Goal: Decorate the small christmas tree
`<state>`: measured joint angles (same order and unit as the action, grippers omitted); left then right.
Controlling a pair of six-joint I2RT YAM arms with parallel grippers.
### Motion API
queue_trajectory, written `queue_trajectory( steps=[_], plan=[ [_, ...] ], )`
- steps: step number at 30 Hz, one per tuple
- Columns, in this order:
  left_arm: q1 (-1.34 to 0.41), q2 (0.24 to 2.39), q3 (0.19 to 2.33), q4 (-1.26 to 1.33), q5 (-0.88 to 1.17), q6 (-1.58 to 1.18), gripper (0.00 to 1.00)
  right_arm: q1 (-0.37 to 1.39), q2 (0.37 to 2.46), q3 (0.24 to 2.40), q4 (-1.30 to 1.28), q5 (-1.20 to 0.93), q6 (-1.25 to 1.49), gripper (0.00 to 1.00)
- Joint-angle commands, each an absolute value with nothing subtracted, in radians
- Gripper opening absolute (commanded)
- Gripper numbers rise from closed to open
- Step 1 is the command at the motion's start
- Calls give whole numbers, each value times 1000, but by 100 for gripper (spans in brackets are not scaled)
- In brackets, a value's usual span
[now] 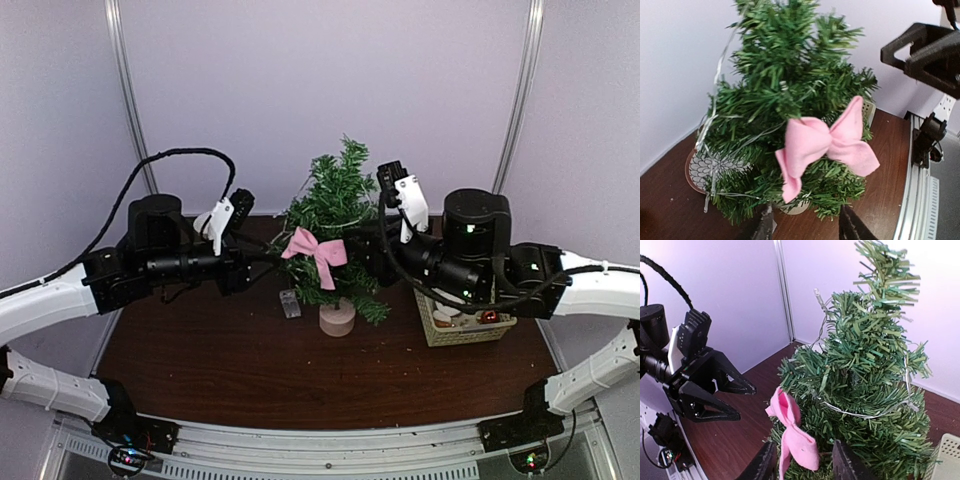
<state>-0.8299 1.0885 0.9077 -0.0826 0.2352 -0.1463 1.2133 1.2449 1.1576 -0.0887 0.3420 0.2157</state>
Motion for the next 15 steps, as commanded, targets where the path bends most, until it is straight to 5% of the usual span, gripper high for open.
queue_trajectory(
  steps=[1, 15],
  plan=[
    [-880, 1114, 964, -46, 221, -59, 40, 1220, 1197, 1124, -77, 272, 196, 34],
    [-1001, 1287, 1125, -39, 49, -46, 46, 1216, 1098, 1083, -134, 349, 212, 35]
  ],
)
